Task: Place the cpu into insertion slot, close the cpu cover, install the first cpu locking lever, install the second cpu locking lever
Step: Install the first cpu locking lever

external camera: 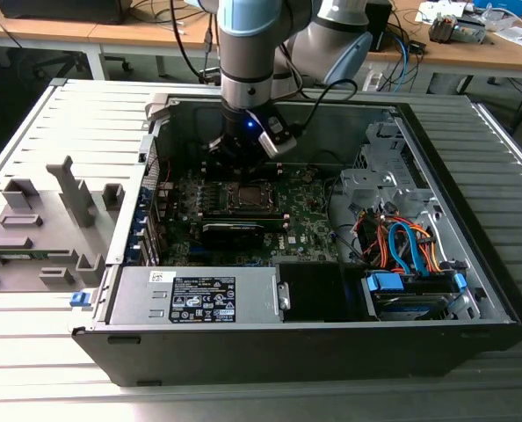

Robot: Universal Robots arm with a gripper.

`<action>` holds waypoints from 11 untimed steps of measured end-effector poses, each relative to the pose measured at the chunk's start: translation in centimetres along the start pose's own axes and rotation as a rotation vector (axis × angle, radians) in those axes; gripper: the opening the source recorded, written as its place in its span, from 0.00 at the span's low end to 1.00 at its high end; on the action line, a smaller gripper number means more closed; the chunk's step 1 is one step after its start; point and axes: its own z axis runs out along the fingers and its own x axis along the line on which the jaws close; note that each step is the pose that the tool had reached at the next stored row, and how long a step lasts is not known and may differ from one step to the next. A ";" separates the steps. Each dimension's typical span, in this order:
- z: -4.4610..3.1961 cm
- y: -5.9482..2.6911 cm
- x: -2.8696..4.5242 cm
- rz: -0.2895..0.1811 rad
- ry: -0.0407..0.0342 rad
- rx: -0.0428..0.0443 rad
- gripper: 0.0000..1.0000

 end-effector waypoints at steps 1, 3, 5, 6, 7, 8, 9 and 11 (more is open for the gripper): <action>0.03 -0.01 -0.06 -0.002 0.0001 0.0000 0.11; 0.11 -0.05 -0.25 -0.009 0.0003 0.0005 0.11; 0.14 -0.07 -0.39 -0.014 0.0004 0.0004 0.11; 0.15 -0.09 -0.47 -0.016 0.0004 0.0004 0.11; 0.16 -0.10 -0.55 -0.019 0.0005 0.0003 0.11; 0.17 -0.11 -0.63 -0.022 0.0005 0.0002 0.11; 0.18 -0.13 -0.71 -0.025 0.0007 0.0003 0.11; 0.18 -0.16 -0.90 -0.031 0.0009 0.0003 0.11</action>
